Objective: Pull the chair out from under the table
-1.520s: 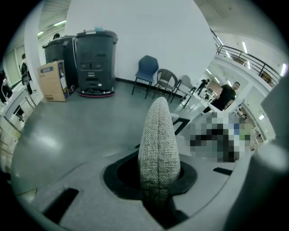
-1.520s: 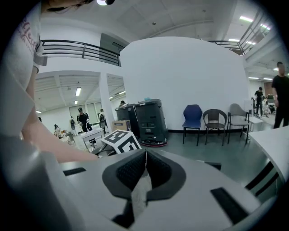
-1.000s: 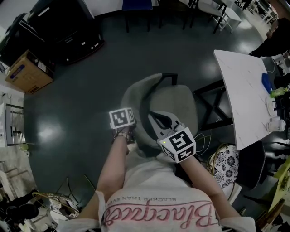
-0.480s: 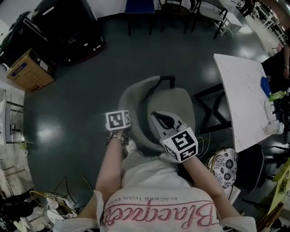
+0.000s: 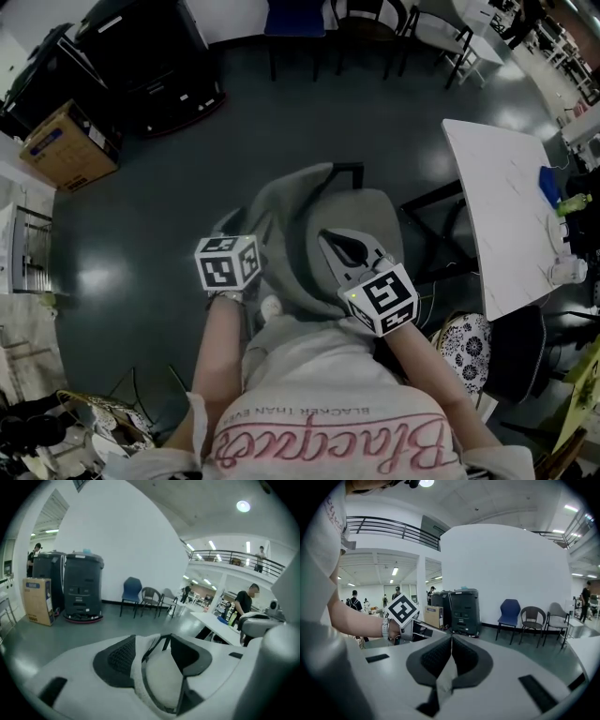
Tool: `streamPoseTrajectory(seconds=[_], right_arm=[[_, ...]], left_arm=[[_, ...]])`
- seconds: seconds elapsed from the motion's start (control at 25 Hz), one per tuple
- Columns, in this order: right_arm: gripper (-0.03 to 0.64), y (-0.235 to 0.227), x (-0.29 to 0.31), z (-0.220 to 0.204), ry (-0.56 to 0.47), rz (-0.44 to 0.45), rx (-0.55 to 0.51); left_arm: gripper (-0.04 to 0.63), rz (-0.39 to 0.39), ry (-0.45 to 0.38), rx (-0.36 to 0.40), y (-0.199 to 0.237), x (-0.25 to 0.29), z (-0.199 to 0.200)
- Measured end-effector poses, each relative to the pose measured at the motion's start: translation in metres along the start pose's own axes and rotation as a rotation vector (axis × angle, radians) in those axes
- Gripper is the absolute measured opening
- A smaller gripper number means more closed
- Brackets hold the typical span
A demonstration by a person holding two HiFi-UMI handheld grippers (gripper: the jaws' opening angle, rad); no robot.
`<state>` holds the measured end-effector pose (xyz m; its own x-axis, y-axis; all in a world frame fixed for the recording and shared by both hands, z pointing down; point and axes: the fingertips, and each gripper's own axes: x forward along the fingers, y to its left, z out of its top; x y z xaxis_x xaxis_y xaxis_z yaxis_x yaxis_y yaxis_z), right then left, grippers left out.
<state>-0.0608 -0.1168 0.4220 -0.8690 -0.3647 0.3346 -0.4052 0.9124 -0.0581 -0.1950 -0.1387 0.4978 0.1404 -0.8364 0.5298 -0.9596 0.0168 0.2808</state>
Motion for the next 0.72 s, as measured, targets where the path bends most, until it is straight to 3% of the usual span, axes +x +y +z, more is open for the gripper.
streamPoseTrajectory(seconds=[0.2,0.32,0.44,0.72], right_arm=[[0.005,0.006,-0.003,0.015,-0.06,0.017,-0.029],[0.005,0.006,-0.004,0.019,-0.081,0.016,-0.031],[0.005,0.002,-0.007,0.026,-0.121,0.007,-0.011],[0.004,0.004,-0.015,0.045,-0.23,0.019,-0.008]], left_arm=[[0.179,-0.149,-0.287,0.171,-0.05,-0.036,0.054],[0.082,-0.199,-0.388,0.159,-0.066,-0.05,0.069],[0.015,-0.231,-0.455,0.144,-0.078,-0.058,0.078],[0.005,-0.329,-0.501,0.284,-0.12,-0.067,0.083]])
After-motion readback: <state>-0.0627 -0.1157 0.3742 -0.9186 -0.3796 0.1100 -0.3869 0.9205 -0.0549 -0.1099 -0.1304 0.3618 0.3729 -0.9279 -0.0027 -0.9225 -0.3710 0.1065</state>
